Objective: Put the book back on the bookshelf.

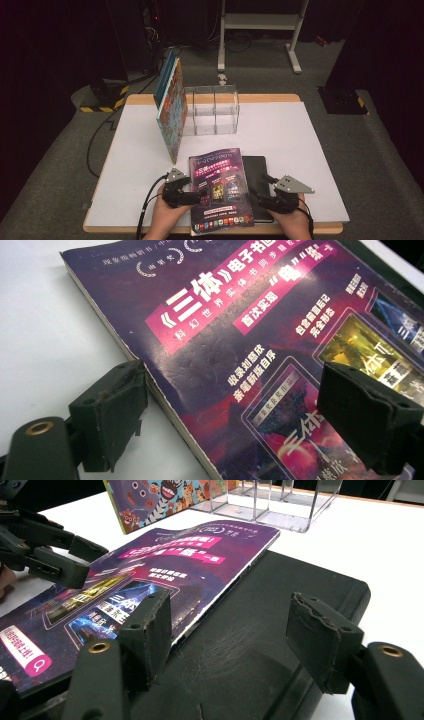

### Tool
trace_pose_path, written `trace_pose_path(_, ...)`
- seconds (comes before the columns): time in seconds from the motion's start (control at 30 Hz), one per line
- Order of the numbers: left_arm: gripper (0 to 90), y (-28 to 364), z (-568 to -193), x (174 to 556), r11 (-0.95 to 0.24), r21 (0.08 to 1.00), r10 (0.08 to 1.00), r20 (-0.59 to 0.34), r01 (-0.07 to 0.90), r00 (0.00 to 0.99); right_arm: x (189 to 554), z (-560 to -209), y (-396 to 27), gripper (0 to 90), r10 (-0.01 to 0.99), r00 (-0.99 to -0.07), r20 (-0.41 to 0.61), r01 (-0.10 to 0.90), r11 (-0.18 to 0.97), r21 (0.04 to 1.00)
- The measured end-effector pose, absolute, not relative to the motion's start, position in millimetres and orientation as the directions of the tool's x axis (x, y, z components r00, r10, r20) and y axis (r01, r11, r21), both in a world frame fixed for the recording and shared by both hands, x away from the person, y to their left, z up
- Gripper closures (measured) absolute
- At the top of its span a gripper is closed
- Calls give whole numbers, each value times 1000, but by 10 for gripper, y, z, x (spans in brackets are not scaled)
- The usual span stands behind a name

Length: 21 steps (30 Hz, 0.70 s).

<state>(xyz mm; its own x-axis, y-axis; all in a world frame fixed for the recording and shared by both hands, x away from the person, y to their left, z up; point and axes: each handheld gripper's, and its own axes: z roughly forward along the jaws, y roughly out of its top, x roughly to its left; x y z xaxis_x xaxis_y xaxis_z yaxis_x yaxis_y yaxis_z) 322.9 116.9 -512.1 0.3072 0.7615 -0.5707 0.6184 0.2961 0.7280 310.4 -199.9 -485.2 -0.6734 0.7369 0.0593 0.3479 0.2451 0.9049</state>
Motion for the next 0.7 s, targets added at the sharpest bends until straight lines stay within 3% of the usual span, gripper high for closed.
trace_pose_path(0.7,148,1013,-5097,3229,280,723,709,-599,631,371,3080,-4858,-2041,343,752,-656,62,360,239,902)
